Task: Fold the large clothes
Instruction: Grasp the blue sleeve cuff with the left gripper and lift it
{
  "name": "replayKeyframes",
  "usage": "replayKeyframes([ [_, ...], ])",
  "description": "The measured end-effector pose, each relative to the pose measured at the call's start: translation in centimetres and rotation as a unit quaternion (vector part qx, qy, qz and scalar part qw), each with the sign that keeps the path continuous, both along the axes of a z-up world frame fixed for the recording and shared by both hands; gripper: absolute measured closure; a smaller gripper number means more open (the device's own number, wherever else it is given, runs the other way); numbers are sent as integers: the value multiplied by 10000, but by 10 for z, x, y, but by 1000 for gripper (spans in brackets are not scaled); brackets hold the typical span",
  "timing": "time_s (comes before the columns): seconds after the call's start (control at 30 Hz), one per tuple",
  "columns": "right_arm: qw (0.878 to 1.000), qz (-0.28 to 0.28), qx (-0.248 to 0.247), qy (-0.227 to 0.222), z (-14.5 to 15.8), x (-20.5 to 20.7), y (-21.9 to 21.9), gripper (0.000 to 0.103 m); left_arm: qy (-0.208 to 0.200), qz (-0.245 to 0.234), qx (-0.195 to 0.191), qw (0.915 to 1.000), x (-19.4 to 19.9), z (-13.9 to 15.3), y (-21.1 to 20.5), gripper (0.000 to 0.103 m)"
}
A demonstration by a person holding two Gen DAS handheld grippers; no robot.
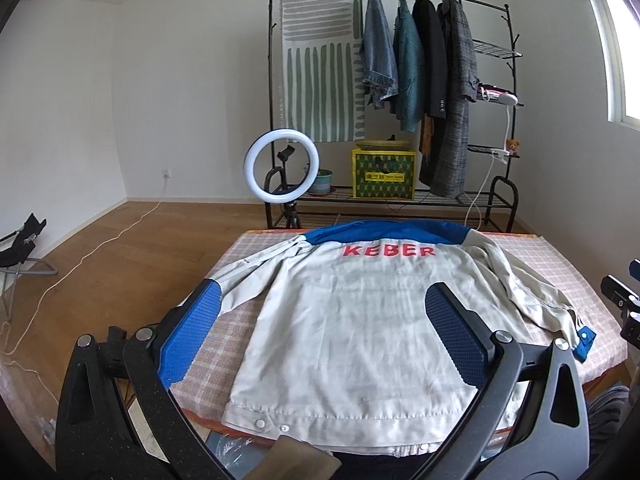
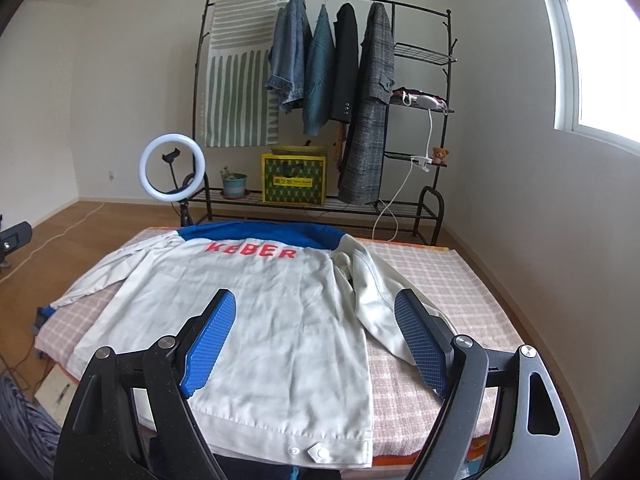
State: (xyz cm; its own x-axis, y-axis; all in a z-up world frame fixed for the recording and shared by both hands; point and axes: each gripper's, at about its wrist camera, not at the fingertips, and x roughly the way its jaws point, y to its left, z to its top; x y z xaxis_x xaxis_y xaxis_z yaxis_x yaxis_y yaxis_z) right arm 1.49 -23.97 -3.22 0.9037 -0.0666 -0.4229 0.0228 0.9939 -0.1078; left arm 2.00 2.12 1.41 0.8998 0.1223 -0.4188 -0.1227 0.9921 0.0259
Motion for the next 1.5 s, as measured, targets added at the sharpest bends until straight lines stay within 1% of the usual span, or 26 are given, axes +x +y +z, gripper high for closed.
replayKeyframes([
  [0.13, 9994, 339, 98, -15, 3, 19, 15, 21, 237, 223, -35, 9995, 15, -7, 32, 0],
  [0.2, 9989, 444, 114, -14, 5, 29, 24, 21, 249, 322, 14, 9992, 23, -10, 51, 0],
  [0.27, 9983, 561, 140, -27, 6, 40, 34, 21, 191, 519, 23, 9985, 29, -16, 74, 0],
  [0.3, 9978, 644, 171, -30, 5, 47, 39, 21, 98, 530, -52, 9985, 31, -18, 87, 0],
  [0.37, 9956, 889, 305, -21, 5, 59, 47, 21, -50, 375, -340, 9987, 34, -25, 115, 0],
  [0.4, 9932, 1083, 436, -3, 3, 66, 53, 21, -39, 350, -478, 9982, 37, -28, 129, 0],
  [0.43, 9910, 1222, 540, 39, 2, 73, 58, 21, 3, 388, -515, 9979, 41, -31, 142, 1],
  [0.47, 9892, 1328, 612, 113, 1, 81, 63, 21, 51, 436, -467, 9979, 46, -34, 154, 4],
  [0.57, 9839, 1607, 708, 340, -3, 103, 86, 21, 208, 533, -68, 9983, 61, -42, 188, 10],
  [0.6, 9823, 1681, 721, 402, -4, 111, 94, 21, 272, 548, 0, 9981, 67, -47, 203, 10],
  [0.7, 9764, 1935, 747, 596, -13, 130, 116, 21, 426, 686, -127, 9967, 78, -58, 247, 15],
  [0.77, 9715, 2119, 749, 747, -21, 144, 129, 21, 549, 791, -276, 9950, 84, -69, 275, 32],
  [0.83, 9638, 2381, 723, 958, -30, 160, 147, 21, 688, 846, -362, 9934, 90, -81, 296, 37],
  [0.93, 9498, 2762, 755, 1260, -41, 188, 174, 22, 962, 951, -430, 9899, 97, -103, 321, 48],
  [1.0, 9386, 2995, 881, 1470, -46, 205, 193, 22, 1109, 1019, -481, 9874, 102, -118, 333, 51],
  [1.07, 9278, 3159, 1050, 1683, -50, 226, 216, 27, 1214, 1086, -602, 9848, 105, -131, 342, 51],
  [1.1, 9205, 3237, 1169, 1852, -54, 240, 230, 34, 1260, 1144, -690, 9830, 106, -138, 346, 52],
  [1.13, 9136, 3312, 1269, 1987, -55, 248, 240, 40, 1279, 1164, -762, 9820, 107, -143, 350, 54],
  [1.17, 9043, 3395, 1398, 2180, -61, 262, 255, 40, 1278, 1149, -841, 9815, 108, -149, 353, 54],
  [1.2, 8976, 3439, 1497, 2315, -64, 269, 266, 40, 1273, 1134, -914, 9811, 109, -155, 355, 54],
  [1.23, 8902, 3475, 1606, 2471, -69, 278, 279, 41, 1291, 1119, -940, 9808, 111, -160, 357, 54],
  [1.3, 8748, 3436, 1853, 2867, -84, 300, 306, 47, 1365, 1061, -931, 9805, 115, -170, 360, 54],
  [1.33, 8637, 3429, 2003, 3103, -95, 313, 321, 49, 1410, 1043, -917, 9802, 118, -177, 362, 54],
  [1.37, 8583, 3394, 2085, 3234, -103, 323, 332, 49, 1446, 1022, -911, 9800, 120, -181, 363, 54],
  [1.43, 8520, 3208, 2205, 3500, -128, 344, 359, 49, 1511, 954, -885, 9799, 124, -190, 368, 54],
  [1.5, 8483, 3002, 2271, 3725, -149, 361, 380, 50, 1568, 907, -819, 9800, 130, -199, 373, 54],
])
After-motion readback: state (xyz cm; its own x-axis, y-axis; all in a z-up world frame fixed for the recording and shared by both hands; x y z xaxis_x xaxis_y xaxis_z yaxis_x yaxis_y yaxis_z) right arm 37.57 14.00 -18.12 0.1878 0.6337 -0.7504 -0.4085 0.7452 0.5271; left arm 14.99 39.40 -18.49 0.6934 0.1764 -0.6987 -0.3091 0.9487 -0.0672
